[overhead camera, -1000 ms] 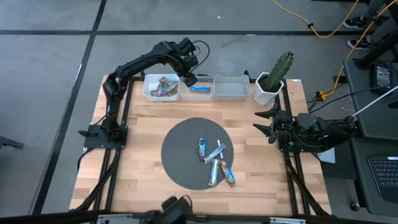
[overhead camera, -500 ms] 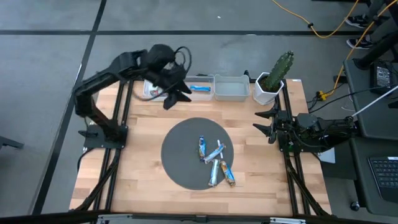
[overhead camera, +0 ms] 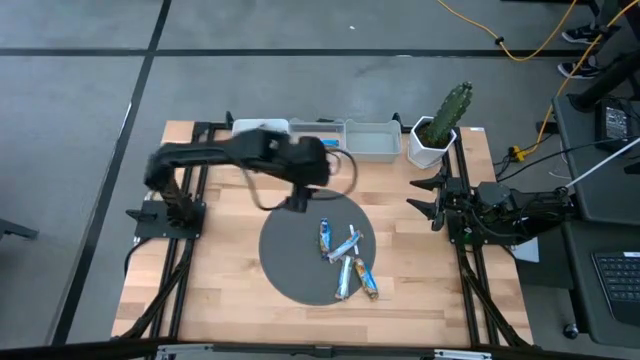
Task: Pick and place Granola Bars by type
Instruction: Put the blue granola bar into the transparent bin
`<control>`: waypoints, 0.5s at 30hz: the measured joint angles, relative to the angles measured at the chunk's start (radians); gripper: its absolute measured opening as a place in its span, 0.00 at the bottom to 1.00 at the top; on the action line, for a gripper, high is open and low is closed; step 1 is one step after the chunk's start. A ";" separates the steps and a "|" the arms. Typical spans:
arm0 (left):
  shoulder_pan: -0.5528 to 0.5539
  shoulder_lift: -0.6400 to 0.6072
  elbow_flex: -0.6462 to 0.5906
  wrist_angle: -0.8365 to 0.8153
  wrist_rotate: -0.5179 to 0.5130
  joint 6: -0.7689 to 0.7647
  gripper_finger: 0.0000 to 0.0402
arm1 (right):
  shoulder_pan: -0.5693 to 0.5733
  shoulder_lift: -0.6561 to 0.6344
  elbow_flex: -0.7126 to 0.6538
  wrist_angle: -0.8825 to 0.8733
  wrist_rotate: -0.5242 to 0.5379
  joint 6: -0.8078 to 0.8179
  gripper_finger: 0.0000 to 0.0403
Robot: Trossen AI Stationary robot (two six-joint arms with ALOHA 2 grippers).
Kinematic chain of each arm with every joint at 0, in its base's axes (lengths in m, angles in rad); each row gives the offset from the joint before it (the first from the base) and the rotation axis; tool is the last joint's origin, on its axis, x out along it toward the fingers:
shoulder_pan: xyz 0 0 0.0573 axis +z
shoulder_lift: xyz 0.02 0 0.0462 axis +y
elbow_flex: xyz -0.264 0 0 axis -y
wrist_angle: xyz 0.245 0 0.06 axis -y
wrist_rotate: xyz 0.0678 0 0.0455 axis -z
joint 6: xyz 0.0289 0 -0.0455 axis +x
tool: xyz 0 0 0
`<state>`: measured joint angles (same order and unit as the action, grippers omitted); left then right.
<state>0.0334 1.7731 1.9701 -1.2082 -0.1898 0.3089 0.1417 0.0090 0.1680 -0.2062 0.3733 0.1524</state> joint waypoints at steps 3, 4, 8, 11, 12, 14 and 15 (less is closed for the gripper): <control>-0.011 0.089 0.000 0.001 -0.025 0.052 0.61 | 0.000 0.000 0.000 0.000 0.000 0.003 0.69; -0.017 0.116 0.000 0.000 -0.031 0.092 0.62 | 0.000 0.000 0.000 0.000 0.000 0.003 0.69; -0.036 0.220 0.000 -0.017 -0.031 0.318 0.63 | 0.000 0.000 0.000 0.000 0.000 0.002 0.69; -0.038 0.292 0.000 -0.015 -0.004 0.431 0.63 | 0.000 0.000 0.000 0.000 0.000 0.002 0.69; -0.037 0.311 0.000 -0.014 0.017 0.450 0.63 | 0.000 0.000 0.000 0.000 0.000 0.002 0.69; -0.036 0.348 0.000 -0.009 0.066 0.473 0.63 | 0.000 0.000 0.000 -0.001 0.000 0.002 0.69; -0.036 0.365 0.000 0.001 0.086 0.480 0.63 | 0.000 0.000 0.000 -0.001 0.000 0.002 0.69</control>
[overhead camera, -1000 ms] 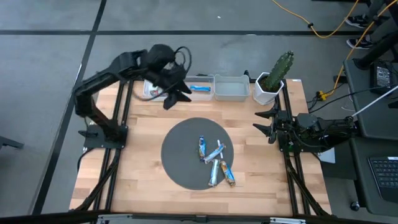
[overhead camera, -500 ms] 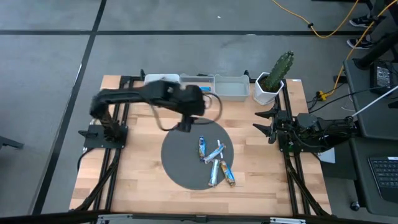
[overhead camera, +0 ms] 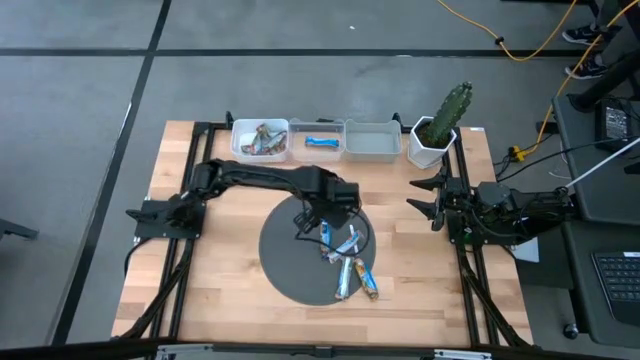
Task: Pick and place Granola Bars by type
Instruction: Put the blue granola bar into the transparent bin
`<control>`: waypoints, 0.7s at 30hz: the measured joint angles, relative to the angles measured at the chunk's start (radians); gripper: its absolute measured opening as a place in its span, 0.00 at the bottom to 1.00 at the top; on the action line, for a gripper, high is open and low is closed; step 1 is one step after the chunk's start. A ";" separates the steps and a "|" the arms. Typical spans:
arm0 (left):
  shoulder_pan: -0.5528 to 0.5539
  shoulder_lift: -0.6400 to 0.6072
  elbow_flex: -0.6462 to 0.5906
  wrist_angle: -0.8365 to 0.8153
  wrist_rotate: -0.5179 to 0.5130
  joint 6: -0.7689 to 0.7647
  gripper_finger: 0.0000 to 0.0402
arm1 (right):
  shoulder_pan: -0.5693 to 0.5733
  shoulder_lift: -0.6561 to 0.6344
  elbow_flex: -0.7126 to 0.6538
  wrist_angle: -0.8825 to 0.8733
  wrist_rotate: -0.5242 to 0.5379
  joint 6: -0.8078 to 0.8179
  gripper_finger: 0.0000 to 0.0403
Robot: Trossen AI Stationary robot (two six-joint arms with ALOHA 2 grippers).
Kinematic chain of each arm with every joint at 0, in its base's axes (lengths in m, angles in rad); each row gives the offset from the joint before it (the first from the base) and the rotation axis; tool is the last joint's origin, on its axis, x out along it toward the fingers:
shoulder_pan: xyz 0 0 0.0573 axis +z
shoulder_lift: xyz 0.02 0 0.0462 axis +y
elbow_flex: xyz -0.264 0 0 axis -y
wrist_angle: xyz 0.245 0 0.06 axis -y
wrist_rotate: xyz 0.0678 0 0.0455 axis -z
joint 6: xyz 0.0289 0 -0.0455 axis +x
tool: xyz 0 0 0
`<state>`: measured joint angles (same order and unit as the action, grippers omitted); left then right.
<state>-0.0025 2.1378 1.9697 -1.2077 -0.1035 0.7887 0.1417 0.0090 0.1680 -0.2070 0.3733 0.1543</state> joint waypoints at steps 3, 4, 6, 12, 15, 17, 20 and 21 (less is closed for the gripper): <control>0.000 0.044 0.000 0.038 0.029 0.015 0.63 | 0.000 0.000 0.000 0.000 0.000 0.001 0.69; 0.000 0.058 0.000 0.059 0.036 0.019 0.63 | 0.000 0.000 0.000 0.000 0.000 0.001 0.69; 0.000 0.087 0.000 0.073 0.055 0.020 0.63 | 0.000 0.000 0.000 0.000 0.000 0.000 0.69; 0.000 0.158 0.000 0.045 0.074 -0.022 0.63 | 0.000 0.000 0.000 0.000 -0.009 0.002 0.69; 0.000 0.170 0.000 0.002 0.094 -0.027 0.63 | 0.000 0.000 0.000 0.000 -0.009 0.002 0.69; 0.003 0.171 -0.002 0.003 0.121 -0.036 0.63 | 0.000 0.000 0.000 0.000 -0.009 0.001 0.69; 0.006 0.171 -0.018 0.037 0.149 -0.057 0.61 | 0.000 0.000 0.000 0.000 -0.010 0.001 0.69; 0.008 0.171 -0.019 0.034 0.150 -0.063 0.61 | 0.000 0.000 0.000 0.000 -0.010 0.001 0.69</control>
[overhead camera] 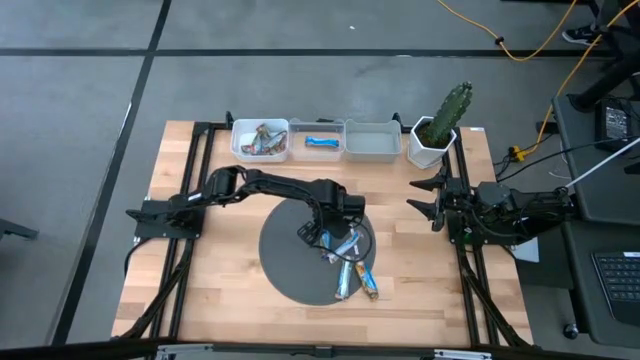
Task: Pick and place Granola Bars by type
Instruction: Put the blue granola bar into the transparent bin
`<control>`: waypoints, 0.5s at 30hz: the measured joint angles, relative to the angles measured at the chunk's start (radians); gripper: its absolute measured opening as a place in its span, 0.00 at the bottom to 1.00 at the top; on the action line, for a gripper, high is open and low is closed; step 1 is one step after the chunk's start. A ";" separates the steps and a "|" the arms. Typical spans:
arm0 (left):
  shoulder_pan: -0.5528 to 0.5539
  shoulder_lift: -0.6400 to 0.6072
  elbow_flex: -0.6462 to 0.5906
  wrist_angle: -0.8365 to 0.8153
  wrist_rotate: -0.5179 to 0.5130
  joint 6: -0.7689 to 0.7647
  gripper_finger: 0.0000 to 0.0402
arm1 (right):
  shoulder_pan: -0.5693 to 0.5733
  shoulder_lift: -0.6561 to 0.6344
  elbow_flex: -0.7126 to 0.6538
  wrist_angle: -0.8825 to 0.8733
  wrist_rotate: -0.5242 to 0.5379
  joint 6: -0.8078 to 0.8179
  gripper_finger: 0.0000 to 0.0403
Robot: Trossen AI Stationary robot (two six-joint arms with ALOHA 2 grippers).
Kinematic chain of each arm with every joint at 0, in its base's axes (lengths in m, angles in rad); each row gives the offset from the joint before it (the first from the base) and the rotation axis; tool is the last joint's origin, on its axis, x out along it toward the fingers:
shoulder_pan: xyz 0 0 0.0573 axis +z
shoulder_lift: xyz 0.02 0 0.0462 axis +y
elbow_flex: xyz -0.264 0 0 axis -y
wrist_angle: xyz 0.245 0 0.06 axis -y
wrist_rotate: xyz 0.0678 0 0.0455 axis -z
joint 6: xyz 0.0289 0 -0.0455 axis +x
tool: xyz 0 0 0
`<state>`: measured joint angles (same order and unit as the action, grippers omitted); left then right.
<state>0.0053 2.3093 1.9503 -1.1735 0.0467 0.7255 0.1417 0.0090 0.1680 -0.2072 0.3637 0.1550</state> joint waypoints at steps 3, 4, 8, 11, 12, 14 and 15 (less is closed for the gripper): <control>0.004 -0.002 -0.014 0.014 0.001 -0.006 0.57 | 0.000 0.000 0.000 0.000 0.000 -0.001 0.69; 0.005 -0.002 -0.022 0.016 0.000 -0.006 0.55 | 0.000 0.000 0.000 0.000 0.000 -0.001 0.69; 0.006 -0.001 -0.046 0.023 0.000 -0.010 0.48 | 0.000 0.000 0.000 0.000 -0.001 -0.001 0.69; 0.006 -0.001 -0.075 0.038 0.000 -0.022 0.41 | 0.000 0.000 0.000 0.000 -0.001 -0.001 0.69; 0.006 -0.001 -0.081 0.045 0.000 -0.032 0.39 | 0.000 0.000 0.000 0.000 -0.001 -0.001 0.69; 0.006 -0.001 -0.085 0.047 -0.002 -0.051 0.33 | 0.000 0.000 0.000 0.000 -0.001 -0.002 0.69; 0.006 -0.001 -0.085 0.047 -0.008 -0.060 0.30 | 0.000 0.000 0.000 0.000 -0.001 -0.002 0.69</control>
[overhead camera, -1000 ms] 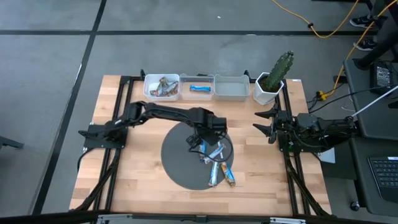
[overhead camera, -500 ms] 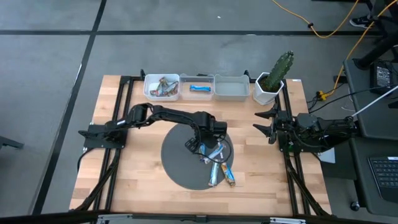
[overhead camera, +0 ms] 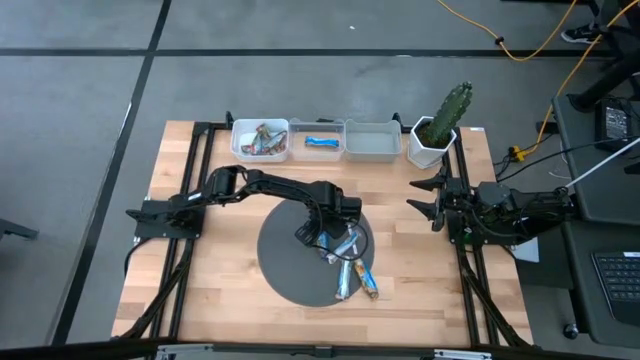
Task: Pick and place Granola Bars by type
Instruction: Put the blue granola bar into the transparent bin
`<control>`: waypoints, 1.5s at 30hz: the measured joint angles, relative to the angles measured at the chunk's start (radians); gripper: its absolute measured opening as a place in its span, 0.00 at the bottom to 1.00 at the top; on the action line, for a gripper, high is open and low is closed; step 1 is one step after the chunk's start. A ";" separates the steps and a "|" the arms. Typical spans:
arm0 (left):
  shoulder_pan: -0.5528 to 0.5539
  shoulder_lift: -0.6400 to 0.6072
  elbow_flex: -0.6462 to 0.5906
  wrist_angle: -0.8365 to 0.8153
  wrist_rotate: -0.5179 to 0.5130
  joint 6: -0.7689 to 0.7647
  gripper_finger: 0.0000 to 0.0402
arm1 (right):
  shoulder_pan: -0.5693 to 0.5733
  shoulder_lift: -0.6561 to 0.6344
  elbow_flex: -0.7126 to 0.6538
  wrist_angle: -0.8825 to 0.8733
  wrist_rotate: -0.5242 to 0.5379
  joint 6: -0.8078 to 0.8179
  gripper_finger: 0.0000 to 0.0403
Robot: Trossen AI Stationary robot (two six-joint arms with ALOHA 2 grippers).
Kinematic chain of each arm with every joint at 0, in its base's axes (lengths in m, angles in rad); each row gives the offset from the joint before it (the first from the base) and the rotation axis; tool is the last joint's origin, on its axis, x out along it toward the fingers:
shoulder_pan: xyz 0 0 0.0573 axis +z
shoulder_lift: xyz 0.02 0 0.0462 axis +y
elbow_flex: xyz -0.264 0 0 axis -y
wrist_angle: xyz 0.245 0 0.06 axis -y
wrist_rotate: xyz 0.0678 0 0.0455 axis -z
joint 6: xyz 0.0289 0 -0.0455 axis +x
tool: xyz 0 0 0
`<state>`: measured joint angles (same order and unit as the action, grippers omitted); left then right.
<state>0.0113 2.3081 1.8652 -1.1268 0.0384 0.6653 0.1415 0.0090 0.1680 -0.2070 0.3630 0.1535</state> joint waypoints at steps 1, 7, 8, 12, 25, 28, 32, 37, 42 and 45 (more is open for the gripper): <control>0.000 0.000 0.000 0.000 -0.007 -0.009 0.26 | 0.000 0.000 0.000 0.000 0.000 0.000 0.69; 0.000 -0.044 0.064 -0.120 -0.075 -0.063 0.09 | 0.000 0.000 0.000 0.000 0.000 0.000 0.69; 0.000 -0.056 0.091 -0.161 -0.099 -0.071 0.09 | 0.000 0.000 0.000 0.000 0.001 0.000 0.69; 0.003 -0.120 0.216 -0.304 -0.196 -0.132 0.09 | 0.000 0.000 0.000 0.000 0.001 0.000 0.69; 0.004 -0.504 0.482 -0.309 -0.531 -0.611 0.08 | 0.000 0.000 0.000 0.000 0.002 0.000 0.69; 0.004 -0.562 0.481 -0.279 -0.606 -0.661 0.09 | 0.000 0.000 0.000 0.000 0.002 0.000 0.69; 0.038 -0.584 0.489 -0.199 -0.718 -0.623 0.10 | 0.000 0.000 0.000 0.000 0.002 0.000 0.69; 0.228 -0.577 0.490 0.013 -0.611 -0.472 0.07 | 0.000 0.000 0.000 0.000 0.002 0.000 0.69; 0.397 -0.522 0.490 0.086 -0.485 -0.445 0.09 | 0.000 0.000 0.000 0.000 0.002 0.000 0.69; 0.456 -0.496 0.490 0.063 -0.438 -0.468 0.10 | 0.000 0.000 0.000 -0.001 0.002 0.002 0.69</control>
<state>0.4676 1.8120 2.3554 -1.0641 -0.3995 0.1977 0.1417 0.0090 0.1680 -0.2082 0.3653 0.1551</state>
